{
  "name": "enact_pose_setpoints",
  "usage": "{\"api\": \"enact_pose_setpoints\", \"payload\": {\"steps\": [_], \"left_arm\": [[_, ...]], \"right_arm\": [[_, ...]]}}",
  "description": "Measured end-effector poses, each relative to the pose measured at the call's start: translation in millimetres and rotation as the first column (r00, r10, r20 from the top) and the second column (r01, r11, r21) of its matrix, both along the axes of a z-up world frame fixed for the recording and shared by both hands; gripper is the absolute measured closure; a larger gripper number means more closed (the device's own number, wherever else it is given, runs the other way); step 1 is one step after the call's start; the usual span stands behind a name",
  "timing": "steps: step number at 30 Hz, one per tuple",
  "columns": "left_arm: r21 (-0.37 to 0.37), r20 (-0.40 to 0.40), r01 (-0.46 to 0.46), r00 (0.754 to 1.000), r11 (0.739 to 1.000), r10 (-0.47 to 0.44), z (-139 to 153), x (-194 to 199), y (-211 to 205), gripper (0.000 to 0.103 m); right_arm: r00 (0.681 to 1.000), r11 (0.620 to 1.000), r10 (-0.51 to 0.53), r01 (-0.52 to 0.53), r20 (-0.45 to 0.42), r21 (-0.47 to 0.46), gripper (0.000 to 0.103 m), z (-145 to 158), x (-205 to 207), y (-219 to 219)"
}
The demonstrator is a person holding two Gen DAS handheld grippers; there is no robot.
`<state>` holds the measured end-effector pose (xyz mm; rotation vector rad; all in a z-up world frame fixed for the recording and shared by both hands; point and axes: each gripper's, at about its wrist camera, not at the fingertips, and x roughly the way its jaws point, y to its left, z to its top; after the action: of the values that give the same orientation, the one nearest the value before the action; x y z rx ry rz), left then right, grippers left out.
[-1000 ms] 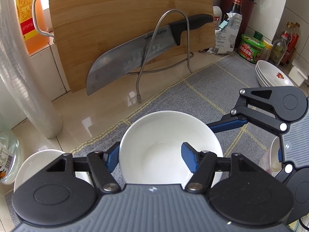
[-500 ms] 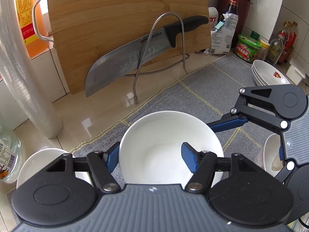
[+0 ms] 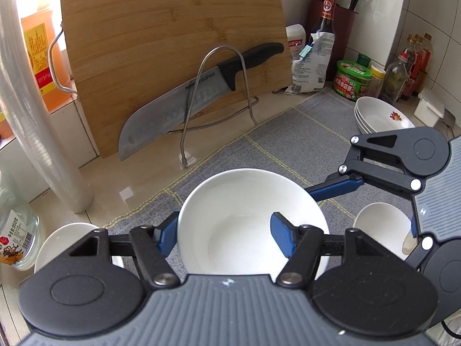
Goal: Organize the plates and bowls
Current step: 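Carry the floral bowl with the right tool over the white bowl, then lower the floral bowl into the white bowl with the right tool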
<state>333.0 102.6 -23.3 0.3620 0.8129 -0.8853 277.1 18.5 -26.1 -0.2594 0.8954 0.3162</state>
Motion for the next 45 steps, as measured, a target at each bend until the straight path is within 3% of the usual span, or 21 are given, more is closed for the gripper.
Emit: {"api": "enact_pose_setpoints", "payload": {"steps": [25,45], "left_arm": [[-0.010,0.057,0.054,0.997,0.999,-0.053,31,-78,-26,0.037],[-0.019,0.033,0.160,0.987,0.987,-0.159,24,-105,-72,0.037]], "right_arm": [[0.998,0.998,-0.054,0.055,0.043,-0.008,0.018,32,-77,-26],[0.987,0.987,-0.161,0.161,0.029,-0.012,0.018,32,-117,-62]]}}
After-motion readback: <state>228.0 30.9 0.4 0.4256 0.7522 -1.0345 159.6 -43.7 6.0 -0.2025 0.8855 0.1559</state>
